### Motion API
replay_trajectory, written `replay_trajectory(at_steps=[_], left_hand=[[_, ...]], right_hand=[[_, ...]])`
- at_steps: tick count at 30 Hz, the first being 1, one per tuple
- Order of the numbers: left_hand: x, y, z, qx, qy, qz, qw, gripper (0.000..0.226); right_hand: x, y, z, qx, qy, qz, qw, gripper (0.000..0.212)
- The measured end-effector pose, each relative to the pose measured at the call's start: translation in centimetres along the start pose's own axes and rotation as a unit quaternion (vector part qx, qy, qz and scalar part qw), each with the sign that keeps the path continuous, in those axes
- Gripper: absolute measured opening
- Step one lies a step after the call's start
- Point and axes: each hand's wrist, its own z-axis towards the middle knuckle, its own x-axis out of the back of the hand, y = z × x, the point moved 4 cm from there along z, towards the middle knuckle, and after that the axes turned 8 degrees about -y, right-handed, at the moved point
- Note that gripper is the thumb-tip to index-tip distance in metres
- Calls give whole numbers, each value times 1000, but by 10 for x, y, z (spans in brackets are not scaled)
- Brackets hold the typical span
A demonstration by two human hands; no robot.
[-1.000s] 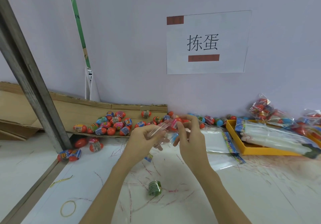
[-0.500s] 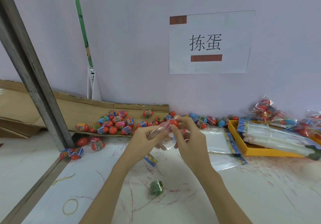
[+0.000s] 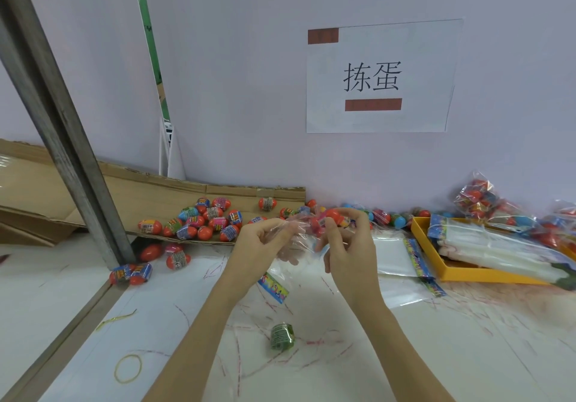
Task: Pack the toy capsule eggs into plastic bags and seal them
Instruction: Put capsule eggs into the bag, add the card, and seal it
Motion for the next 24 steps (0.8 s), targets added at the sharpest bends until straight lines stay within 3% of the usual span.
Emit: replay_trajectory(at_steps=[4,13,19,24], left_hand=[[-1,2,-1,-9,-10,-10,1000,21],[-8,-1,0,20,-65,-26,997,28],[-4,-2,0,16,-44,-29,998,25],[-4,-4,2,-3,-42,-1,999,29]], right_hand=[[-6,-1,-1,0,-27,-24,999,11],[-1,-3,-1,1,-7,-60,998,14],[-5,1,0,-54,-58,19,997,12],[-6,-2,0,-16,-70,-83,994,14]])
